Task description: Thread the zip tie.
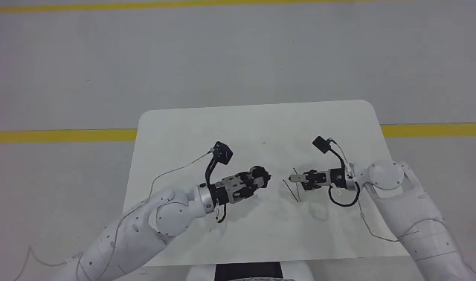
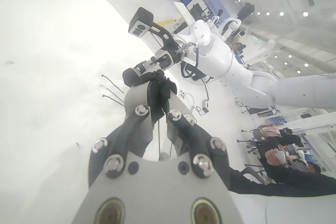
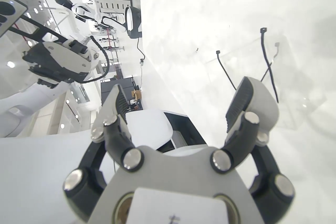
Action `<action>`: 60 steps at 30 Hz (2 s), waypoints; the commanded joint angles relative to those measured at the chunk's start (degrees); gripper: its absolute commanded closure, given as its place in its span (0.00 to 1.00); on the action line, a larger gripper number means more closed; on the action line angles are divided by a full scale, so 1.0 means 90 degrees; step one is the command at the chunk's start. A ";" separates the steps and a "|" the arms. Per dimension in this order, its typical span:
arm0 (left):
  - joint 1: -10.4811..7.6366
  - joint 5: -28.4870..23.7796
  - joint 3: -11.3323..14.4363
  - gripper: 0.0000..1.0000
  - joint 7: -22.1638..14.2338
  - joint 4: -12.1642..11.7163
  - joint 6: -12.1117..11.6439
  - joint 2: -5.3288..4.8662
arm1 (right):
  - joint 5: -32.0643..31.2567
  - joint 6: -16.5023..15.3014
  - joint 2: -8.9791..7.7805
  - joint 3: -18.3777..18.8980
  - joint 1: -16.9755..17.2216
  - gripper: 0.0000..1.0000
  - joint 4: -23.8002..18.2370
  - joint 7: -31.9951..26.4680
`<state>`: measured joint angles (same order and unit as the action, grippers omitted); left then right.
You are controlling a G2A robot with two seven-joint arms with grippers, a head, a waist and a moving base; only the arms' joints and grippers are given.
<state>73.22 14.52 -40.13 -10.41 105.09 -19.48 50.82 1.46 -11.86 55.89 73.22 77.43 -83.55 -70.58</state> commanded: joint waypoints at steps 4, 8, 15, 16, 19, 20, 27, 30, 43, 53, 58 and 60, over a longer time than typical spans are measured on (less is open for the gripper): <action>0.0141 -0.0362 -0.0211 1.00 -0.0221 0.0179 0.0000 -0.0193 | 0.0000 0.0000 0.0000 0.0000 0.0000 0.00 0.0000 0.0000; 0.0202 -0.0537 -0.0327 1.00 -0.0322 0.0215 0.0000 -0.0304 | 0.0000 0.0000 0.0000 0.0000 0.0000 0.00 0.0000 0.0000; 0.0219 -0.0703 -0.0360 1.00 -0.0396 0.0270 0.0000 -0.0375 | -0.0511 -0.0101 -0.0019 -0.0219 -0.0058 0.00 -0.0052 -0.0088; 0.0219 -0.0703 -0.0360 1.00 -0.0396 0.0270 0.0000 -0.0375 | -0.0547 -0.0137 -0.0024 -0.0229 -0.0081 0.00 -0.0030 -0.0100; 0.0219 -0.0703 -0.0360 1.00 -0.0396 0.0270 0.0000 -0.0375 | -0.0665 -0.0235 -0.0045 -0.0278 -0.0173 0.00 0.0021 -0.0268; 0.0219 -0.0703 -0.0360 1.00 -0.0396 0.0270 0.0000 -0.0375 | -0.0709 -0.0255 -0.0051 -0.0300 -0.0205 0.00 0.0036 -0.0322; 0.0219 -0.0703 -0.0360 1.00 -0.0396 0.0270 0.0000 -0.0375 | -0.1119 -0.0581 -0.0067 -0.0630 -0.0586 0.00 0.0118 -0.0856; 0.0219 -0.0703 -0.0360 1.00 -0.0396 0.0270 0.0000 -0.0375 | -0.1195 -0.0606 -0.0067 -0.0674 -0.0621 0.00 0.0086 -0.0884; 0.0219 -0.0703 -0.0360 1.00 -0.0396 0.0270 0.0000 -0.0375 | -0.1533 -0.0847 -0.0117 -0.0759 -0.0635 0.00 -0.0325 -0.0795; 0.0219 -0.0703 -0.0360 1.00 -0.0396 0.0270 0.0000 -0.0375 | -0.2040 -0.0846 -0.0095 -0.1228 -0.0978 0.00 -0.0390 -0.0970; 0.0219 -0.0703 -0.0360 1.00 -0.0396 0.0270 0.0000 -0.0375 | -0.2052 -0.0847 -0.0092 -0.1240 -0.0953 0.00 -0.0399 -0.0876; 0.0219 -0.0703 -0.0360 1.00 -0.0396 0.0270 0.0000 -0.0375 | -0.2074 -0.0847 -0.0095 -0.1304 -0.0916 0.00 -0.0491 -0.0757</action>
<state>75.18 8.18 -43.37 -13.97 107.52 -19.48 47.44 -17.20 -19.47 55.05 61.78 69.03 -87.53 -78.12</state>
